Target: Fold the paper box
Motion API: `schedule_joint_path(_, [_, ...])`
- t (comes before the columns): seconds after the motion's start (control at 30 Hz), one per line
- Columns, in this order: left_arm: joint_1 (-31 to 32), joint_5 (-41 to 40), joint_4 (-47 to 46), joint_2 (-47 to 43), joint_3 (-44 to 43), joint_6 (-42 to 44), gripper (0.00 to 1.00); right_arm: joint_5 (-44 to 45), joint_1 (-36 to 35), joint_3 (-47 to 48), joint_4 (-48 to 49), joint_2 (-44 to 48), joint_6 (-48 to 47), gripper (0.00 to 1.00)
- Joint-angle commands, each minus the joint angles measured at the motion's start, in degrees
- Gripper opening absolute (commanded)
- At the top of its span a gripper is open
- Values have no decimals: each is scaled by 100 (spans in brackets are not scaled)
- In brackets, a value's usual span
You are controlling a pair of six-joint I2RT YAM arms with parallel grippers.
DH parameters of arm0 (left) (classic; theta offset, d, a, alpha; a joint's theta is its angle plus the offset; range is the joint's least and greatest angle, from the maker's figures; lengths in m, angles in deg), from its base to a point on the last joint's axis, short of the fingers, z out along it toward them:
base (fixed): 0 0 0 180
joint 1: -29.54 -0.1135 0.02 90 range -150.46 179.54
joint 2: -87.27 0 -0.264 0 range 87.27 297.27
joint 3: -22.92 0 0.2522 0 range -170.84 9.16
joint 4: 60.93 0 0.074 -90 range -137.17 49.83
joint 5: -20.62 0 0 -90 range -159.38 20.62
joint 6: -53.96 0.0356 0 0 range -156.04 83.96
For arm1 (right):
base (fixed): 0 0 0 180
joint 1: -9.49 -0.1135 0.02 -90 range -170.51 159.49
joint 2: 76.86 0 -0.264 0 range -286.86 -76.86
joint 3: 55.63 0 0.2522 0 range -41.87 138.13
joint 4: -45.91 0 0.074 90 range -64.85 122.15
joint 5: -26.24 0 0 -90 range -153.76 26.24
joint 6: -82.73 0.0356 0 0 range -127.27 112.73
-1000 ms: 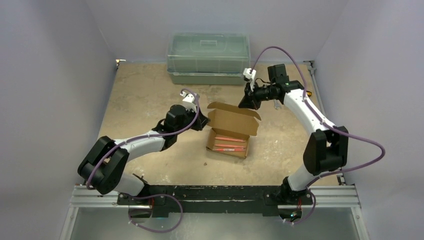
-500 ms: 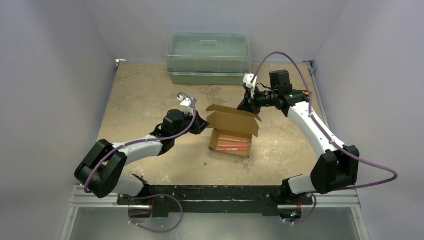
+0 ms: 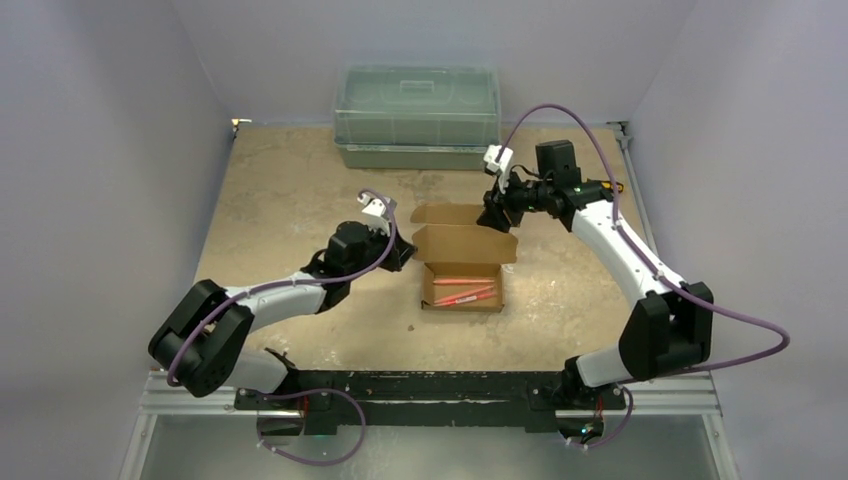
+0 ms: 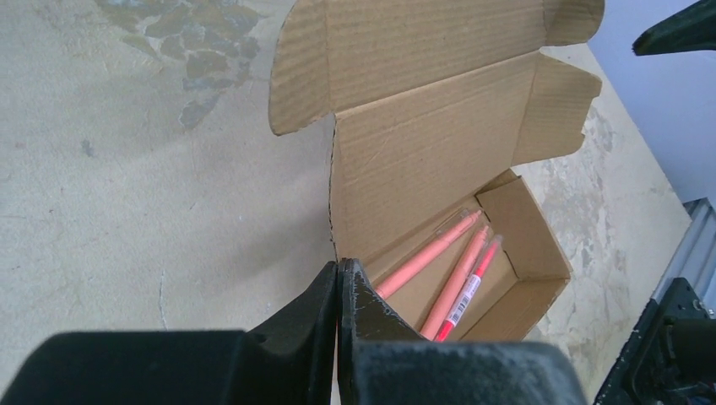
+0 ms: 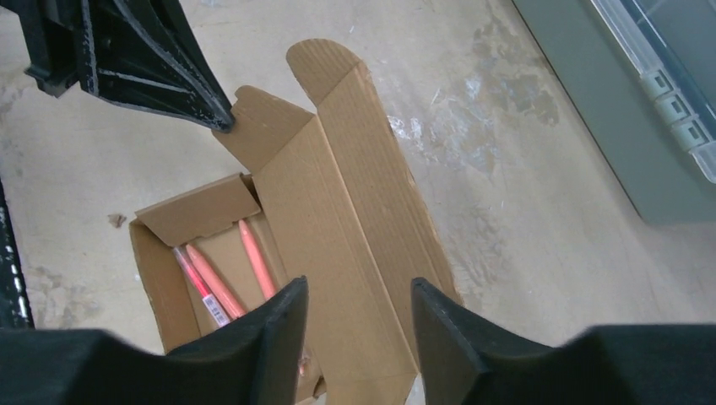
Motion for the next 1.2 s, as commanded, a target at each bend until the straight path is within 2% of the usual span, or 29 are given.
schedule_joint_path(0.0, [84,-310,29,-256,-92,449,0,60,14,48,104,296,67,60])
schedule_joint_path(0.13, [149,-443,45,-320,-56,705,0,-63,76,-19,186,569,92,87])
schedule_joint_path(0.2, [183,-519,69,-353,-69,830,0,-15,82,162,79,501,-77,94])
schedule_joint_path(0.33, [210,-637,126,-420,-90,999,0,-65,73,686,-812,222,-774,95])
schedule_joint_path(0.47, [245,-663,86,-415,-116,1165,0,25,74,342,-473,399,-689,97])
schedule_joint_path(0.57, [278,-695,84,-434,-134,1386,0,158,80,442,-275,260,-595,99])
schedule_joint_path(0.8, [333,-867,65,-522,-148,1906,0,141,50,1507,-1377,-932,-1259,98])
schedule_joint_path(0.97, [367,-869,19,-567,-115,2041,0,-201,37,1753,-1764,-1296,-1455,94])
schedule_joint_path(1.07, [378,-869,-47,-551,-99,2077,0,-424,-48,1692,-1879,-1375,-1541,86])
schedule_joint_path(1.17, [402,-869,-104,-518,-99,2080,0,-585,-64,1634,-1891,-1399,-1541,69])
